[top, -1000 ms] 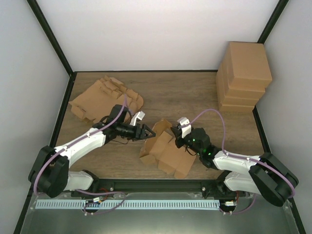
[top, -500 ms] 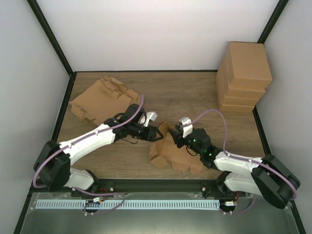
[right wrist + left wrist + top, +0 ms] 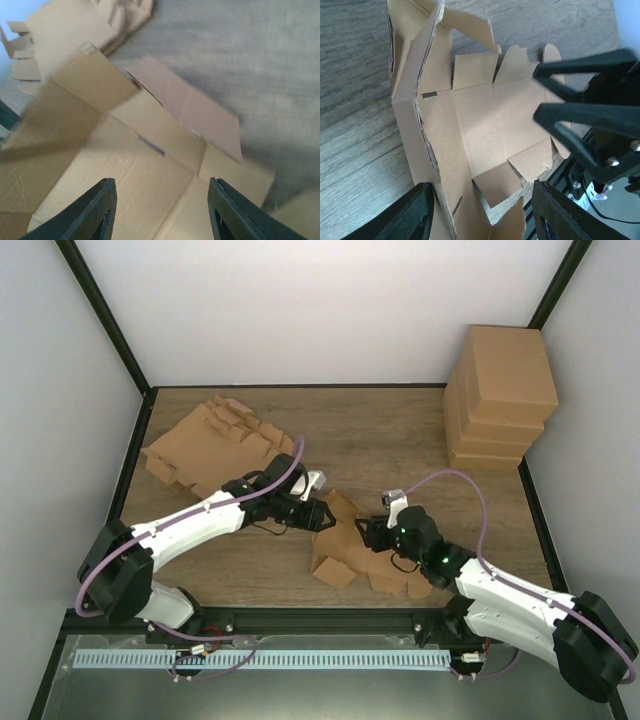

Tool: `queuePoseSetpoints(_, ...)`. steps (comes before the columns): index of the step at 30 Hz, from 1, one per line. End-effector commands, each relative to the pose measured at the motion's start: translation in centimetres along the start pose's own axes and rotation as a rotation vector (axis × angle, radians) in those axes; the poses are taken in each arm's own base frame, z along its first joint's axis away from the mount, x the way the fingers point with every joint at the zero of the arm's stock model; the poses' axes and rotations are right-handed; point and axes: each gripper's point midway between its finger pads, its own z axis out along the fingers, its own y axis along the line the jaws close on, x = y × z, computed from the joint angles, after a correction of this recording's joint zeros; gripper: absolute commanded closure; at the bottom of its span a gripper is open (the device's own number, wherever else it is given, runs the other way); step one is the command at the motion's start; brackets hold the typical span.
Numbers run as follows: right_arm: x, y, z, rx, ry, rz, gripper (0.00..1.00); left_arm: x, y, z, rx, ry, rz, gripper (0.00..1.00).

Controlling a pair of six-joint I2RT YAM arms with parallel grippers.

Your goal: Fold the paper box

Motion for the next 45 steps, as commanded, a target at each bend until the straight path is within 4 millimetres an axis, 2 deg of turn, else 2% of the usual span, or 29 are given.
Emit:
queuePoseSetpoints(1, 3.5, -0.8, -0.9, 0.078, 0.204, 0.233, 0.46, -0.7, -1.3, -0.7, 0.027, -0.018, 0.033, 0.44)
queuePoseSetpoints(4, 4.8, -1.6, -1.8, 0.135, 0.252, 0.314, 0.54, -0.3, -0.7, -0.5, 0.008, -0.01, 0.025, 0.44)
queuePoseSetpoints(6, 5.6, -2.3, -2.3, 0.178, 0.281, 0.367, 0.67, -0.1, -0.6, -0.4, 0.002, -0.006, 0.022, 0.45)
queuePoseSetpoints(8, 6.2, -2.2, -2.4, 0.185, 0.311, 0.395, 0.9, -0.1, -0.7, -0.4, 0.006, -0.007, 0.024, 0.45)
queuePoseSetpoints(9, 6.5, -2.1, -2.4, 0.184, 0.328, 0.404, 0.98, -0.2, -0.8, -0.4, 0.008, -0.007, 0.025, 0.46)
queuePoseSetpoints(10, 7.0, -2.2, -2.2, 0.189, 0.349, 0.411, 0.99, -0.2, -0.9, -0.3, 0.012, -0.006, 0.025, 0.46)
queuePoseSetpoints(18, 10.4, -3.3, -1.1, 0.246, 0.456, 0.46, 0.99, 0.2, -2.5, -0.2, 0.106, 0.009, 0.036, 0.45)
queuePoseSetpoints(22, 11.2, -2.5, -0.3, 0.174, 0.469, 0.488, 0.99, 0.4, -2.9, 0.2, 0.137, 0.017, 0.031, 0.45)
queuePoseSetpoints(36, 10.7, 0.7, 2.7, -0.042, 0.444, 0.523, 0.99, 1.2, -2.1, 1.0, 0.122, 0.045, 0.011, 0.45)
queuePoseSetpoints(44, 8.5, 1.9, 2.7, -0.111, 0.376, 0.478, 0.99, 1.2, -1.0, 0.8, 0.046, 0.047, 0.018, 0.45)
queuePoseSetpoints(45, 7.4, 2.4, 2.1, -0.145, 0.339, 0.447, 0.99, 1.1, -1.0, 0.8, 0.044, 0.05, 0.02, 0.45)
